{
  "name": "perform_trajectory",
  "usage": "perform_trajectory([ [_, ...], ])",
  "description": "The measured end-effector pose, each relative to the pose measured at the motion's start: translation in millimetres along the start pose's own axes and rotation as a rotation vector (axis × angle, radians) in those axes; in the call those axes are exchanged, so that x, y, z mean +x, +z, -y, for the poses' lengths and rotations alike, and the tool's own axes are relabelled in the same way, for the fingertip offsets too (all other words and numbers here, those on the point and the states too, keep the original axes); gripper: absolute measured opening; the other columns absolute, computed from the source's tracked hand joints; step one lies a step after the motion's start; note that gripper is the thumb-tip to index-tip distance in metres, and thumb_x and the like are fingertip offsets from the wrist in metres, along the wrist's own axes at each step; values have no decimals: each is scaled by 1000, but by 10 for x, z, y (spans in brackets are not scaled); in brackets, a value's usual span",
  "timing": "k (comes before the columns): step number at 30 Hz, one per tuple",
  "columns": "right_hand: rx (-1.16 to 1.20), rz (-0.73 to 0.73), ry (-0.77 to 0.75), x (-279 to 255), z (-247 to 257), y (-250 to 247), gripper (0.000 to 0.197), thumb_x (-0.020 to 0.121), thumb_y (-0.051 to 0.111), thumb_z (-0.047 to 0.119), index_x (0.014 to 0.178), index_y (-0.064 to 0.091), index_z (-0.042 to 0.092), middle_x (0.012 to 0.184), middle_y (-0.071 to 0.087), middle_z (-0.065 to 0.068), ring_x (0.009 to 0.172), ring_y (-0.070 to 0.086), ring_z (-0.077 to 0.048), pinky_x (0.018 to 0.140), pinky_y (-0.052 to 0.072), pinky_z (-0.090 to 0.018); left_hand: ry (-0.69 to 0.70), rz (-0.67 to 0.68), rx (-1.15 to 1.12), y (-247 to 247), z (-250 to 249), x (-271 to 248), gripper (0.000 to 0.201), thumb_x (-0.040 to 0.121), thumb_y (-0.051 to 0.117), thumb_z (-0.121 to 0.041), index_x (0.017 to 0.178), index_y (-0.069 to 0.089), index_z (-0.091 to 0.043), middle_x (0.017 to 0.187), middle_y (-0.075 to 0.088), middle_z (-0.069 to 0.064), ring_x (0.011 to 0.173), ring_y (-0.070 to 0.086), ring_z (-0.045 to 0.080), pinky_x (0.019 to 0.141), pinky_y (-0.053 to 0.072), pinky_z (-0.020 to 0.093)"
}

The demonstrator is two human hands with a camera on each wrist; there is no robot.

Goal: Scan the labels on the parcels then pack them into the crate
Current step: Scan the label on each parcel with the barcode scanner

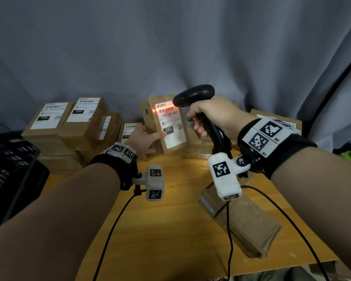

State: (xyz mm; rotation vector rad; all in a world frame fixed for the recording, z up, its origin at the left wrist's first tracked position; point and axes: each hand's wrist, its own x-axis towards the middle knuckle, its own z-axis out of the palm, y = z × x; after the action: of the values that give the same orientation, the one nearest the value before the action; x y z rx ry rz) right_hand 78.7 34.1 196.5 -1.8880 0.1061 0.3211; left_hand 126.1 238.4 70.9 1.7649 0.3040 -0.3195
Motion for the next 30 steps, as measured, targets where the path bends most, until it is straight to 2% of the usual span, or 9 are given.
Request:
perform_trajectory([
  [6, -17, 7, 13, 1, -11, 21, 13, 80, 64, 12, 75, 63, 1, 58, 60, -11, 46, 56, -18, 45, 50, -23, -15, 5, -6, -11, -17, 10, 54, 79, 77, -27, 126, 55, -12, 126, 64, 5, 117, 59, 25, 92, 54, 46],
  [16, 34, -8, -11, 56, -24, 30, 13, 81, 64, 12, 73, 62, 2, 57, 60, -10, 44, 55, -17, 44, 49, -22, -16, -6, 64, -81, -8, -6, 63, 73, 81, -35, 127, 55, -14, 125, 64, 2, 116, 60, 23, 93, 54, 47],
  [18, 99, -31, -37, 89, -52, 24, 13, 83, 65, 13, 74, 63, 3, 59, 61, -10, 44, 54, -16, 44, 48, -22, -30, 11, 51, -72, 7, -39, 57, 76, 78, -35, 125, 58, -15, 123, 66, 2, 113, 62, 23, 90, 55, 45],
  [21, 153, -35, -4, 153, -179, 31, 17, 85, 68, 16, 89, 65, 0, 70, 63, -9, 45, 53, -13, 46, 47, -22, -73, 10, -2, -38, 57, -168, 37, 85, 69, -31, 116, 63, -11, 114, 71, 7, 102, 68, 24, 88, 56, 41],
  [23, 167, -11, 87, 200, -340, 65, 22, 84, 70, 19, 95, 66, 1, 75, 62, -7, 51, 55, -13, 48, 49, -22, -98, -8, -32, -38, 147, -258, 27, 91, 63, -28, 112, 64, -11, 109, 71, 9, 96, 68, 23, 79, 56, 33],
  [25, 199, 19, 196, 260, -542, 146, 28, 82, 74, 23, 101, 64, 4, 80, 62, -6, 65, 60, -16, 56, 55, -24, -123, -29, -57, -76, 255, -336, 26, 93, 60, -29, 112, 63, -12, 108, 70, 7, 92, 66, 20, 71, 53, 27],
  [28, 253, 88, 294, 382, -789, 392, 43, 77, 79, 27, 113, 63, 9, 100, 62, -7, 90, 63, -23, 71, 59, -36, -162, -102, -139, -209, 348, -384, 29, 92, 59, -35, 112, 63, -14, 104, 69, 4, 93, 64, 20, 78, 53, 32],
  [30, 293, 146, 318, 447, -854, 621, 47, 75, 81, 28, 115, 63, 12, 108, 63, -6, 101, 62, -25, 80, 59, -43, -189, -161, -202, -349, 374, -373, 29, 92, 59, -39, 105, 65, -14, 97, 69, 4, 89, 65, 21, 84, 53, 36],
])
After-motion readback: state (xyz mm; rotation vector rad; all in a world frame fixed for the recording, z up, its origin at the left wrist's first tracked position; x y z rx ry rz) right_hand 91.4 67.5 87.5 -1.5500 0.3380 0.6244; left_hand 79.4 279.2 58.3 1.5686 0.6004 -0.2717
